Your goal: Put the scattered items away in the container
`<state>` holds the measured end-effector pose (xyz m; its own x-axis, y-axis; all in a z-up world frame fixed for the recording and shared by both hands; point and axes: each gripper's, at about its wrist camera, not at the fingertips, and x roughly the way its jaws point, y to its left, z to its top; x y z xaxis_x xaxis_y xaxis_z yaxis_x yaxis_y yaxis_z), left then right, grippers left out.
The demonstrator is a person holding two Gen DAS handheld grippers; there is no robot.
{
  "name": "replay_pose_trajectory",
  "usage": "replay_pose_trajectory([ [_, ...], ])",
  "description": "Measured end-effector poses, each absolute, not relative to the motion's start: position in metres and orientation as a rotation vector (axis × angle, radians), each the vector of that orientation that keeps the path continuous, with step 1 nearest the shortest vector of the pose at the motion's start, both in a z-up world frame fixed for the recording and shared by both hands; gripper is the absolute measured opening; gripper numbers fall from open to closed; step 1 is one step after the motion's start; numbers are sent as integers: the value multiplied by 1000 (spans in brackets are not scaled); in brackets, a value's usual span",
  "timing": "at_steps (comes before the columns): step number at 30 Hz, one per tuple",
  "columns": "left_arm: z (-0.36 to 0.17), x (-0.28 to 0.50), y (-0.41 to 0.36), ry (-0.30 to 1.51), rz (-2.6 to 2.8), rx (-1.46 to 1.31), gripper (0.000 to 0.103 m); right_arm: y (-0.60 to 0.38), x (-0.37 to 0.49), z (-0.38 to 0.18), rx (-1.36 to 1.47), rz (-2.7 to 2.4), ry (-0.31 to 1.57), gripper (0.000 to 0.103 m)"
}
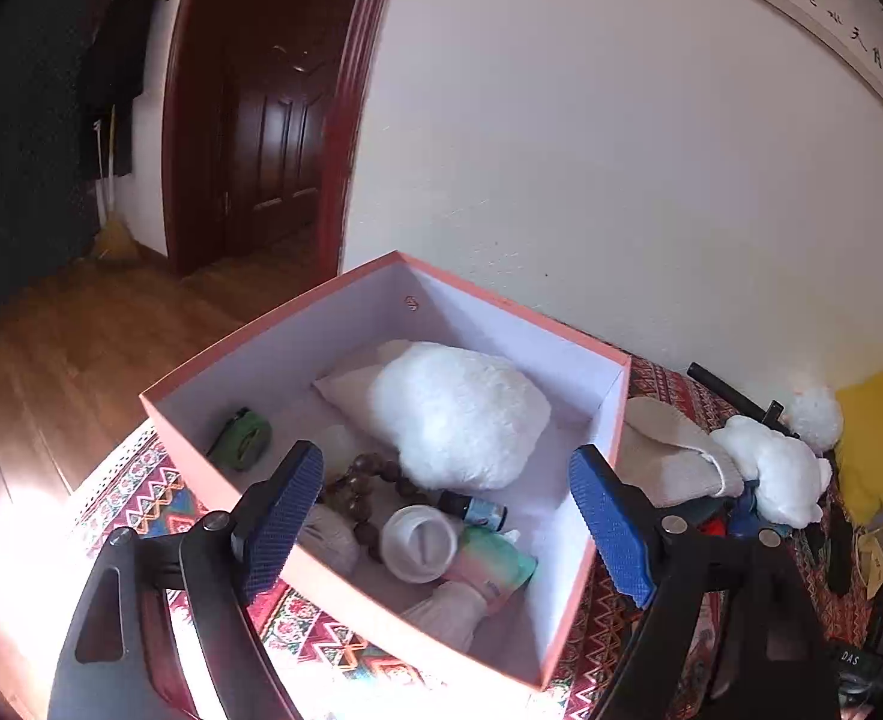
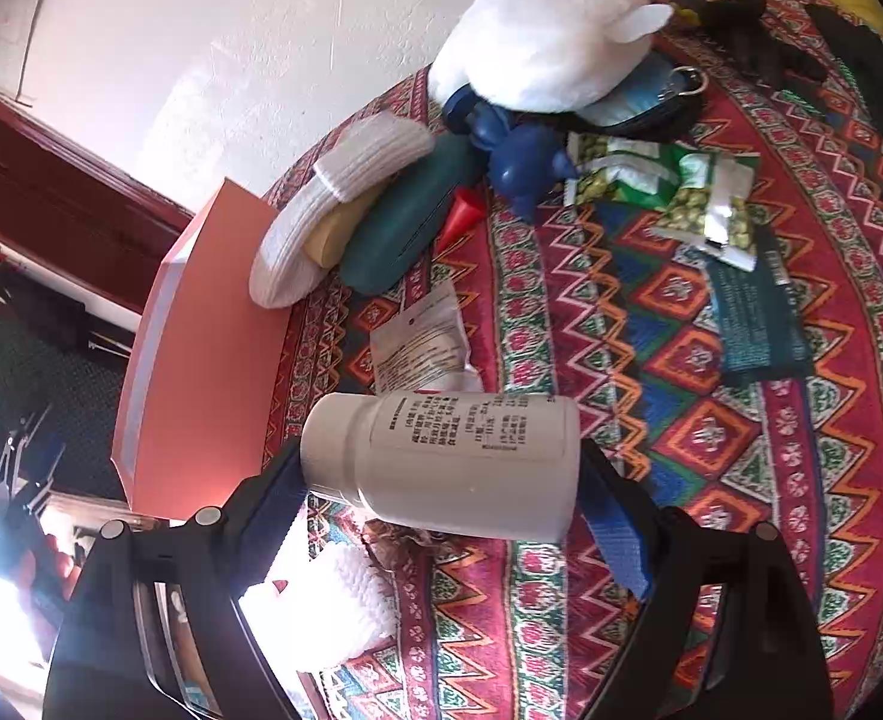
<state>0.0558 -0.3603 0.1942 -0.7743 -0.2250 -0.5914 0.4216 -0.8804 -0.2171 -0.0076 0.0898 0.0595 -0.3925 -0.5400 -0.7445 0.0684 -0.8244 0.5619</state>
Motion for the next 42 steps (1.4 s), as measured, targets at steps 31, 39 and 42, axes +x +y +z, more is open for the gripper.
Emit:
replay_pose_trajectory([
  [31, 191, 114, -444, 661, -2525, 713, 84, -174, 32, 258, 793, -2325, -103, 102],
  [39, 196, 91, -400, 578, -2593, 758, 84, -8, 23, 216, 952, -2445, -375, 102],
  [42, 195, 72, -367, 511, -2639, 806, 84, 73, 29, 186, 1012, -2527, -534, 102],
])
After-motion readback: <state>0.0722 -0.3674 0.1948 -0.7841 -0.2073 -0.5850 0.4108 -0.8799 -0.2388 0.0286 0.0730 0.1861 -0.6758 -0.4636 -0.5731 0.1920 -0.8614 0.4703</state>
